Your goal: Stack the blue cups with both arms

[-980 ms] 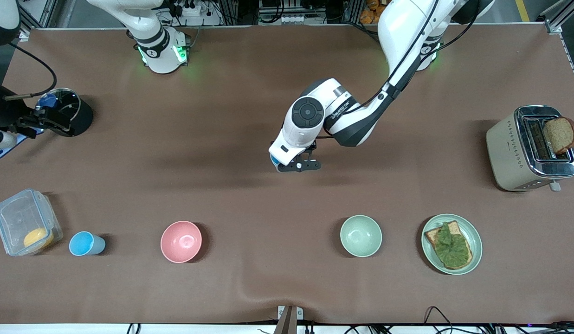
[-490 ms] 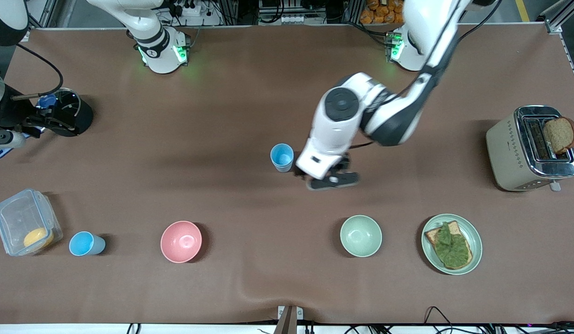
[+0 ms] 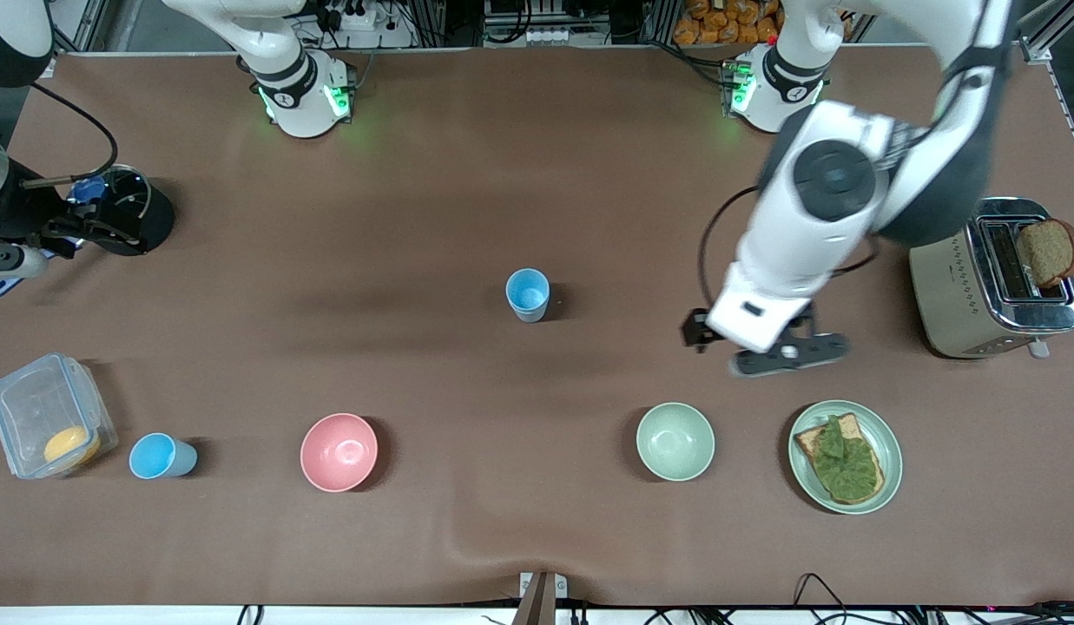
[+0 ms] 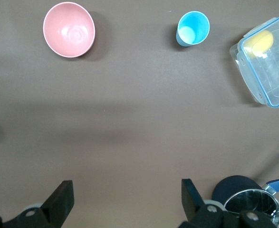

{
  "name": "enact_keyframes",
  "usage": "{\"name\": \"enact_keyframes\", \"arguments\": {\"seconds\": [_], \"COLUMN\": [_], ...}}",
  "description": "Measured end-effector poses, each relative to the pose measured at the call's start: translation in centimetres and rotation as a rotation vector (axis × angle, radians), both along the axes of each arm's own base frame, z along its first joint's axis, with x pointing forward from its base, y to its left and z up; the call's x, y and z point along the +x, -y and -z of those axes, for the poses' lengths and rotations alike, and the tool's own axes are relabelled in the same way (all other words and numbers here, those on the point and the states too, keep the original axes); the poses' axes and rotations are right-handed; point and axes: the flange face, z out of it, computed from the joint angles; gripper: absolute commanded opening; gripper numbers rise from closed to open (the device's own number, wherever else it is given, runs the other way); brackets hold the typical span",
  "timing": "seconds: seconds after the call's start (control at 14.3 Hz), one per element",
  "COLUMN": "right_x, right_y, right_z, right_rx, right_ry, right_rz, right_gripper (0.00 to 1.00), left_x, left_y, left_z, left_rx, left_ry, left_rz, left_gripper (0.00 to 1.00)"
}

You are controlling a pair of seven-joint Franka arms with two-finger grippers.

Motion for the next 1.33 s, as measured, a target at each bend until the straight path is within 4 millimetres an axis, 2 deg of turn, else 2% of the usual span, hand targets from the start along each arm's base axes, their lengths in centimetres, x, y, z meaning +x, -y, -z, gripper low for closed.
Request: {"name": "enact_keyframes", "arguments": {"seconds": [0.14,0.35,0.42,0.56,0.84,0.98,1.33], "right_x": [0.0,0.0,0.0,0.0,0.0,0.0,0.0], "right_y": [0.0,0.0,0.0,0.0,0.0,0.0,0.0], "right_z": [0.0,0.0,0.0,0.0,0.0,0.0,0.0], "right_rx": [0.000,0.000,0.000,0.000,0.000,0.000,0.000], "right_ry": [0.000,0.000,0.000,0.000,0.000,0.000,0.000], "right_rz": [0.000,-0.001,-0.001,-0.001,-0.001,-0.001,-0.001], "right_gripper": [1.00,1.00,1.00,1.00,1.00,1.00,1.00], "left_x": [-0.2,-1.1,-1.8,-3.5,-7.8,-9.4,-9.3], "left_y": [-3.7,-10.5,-12.4,-15.0,-21.5,-22.5,-20.6], "left_z": [-2.3,-5.4,-6.5,-8.9,-12.8,-13.8,-13.9], "left_rx": [0.029,0.034,0.031,0.023,-0.033,-0.039,-0.037], "left_ry": [-0.023,-0.096,-0.117,-0.129,-0.125,-0.124,-0.120], "left_rz": [0.035,0.027,0.008,0.002,0.079,0.081,0.116], "left_gripper": [1.00,1.00,1.00,1.00,1.00,1.00,1.00]}}
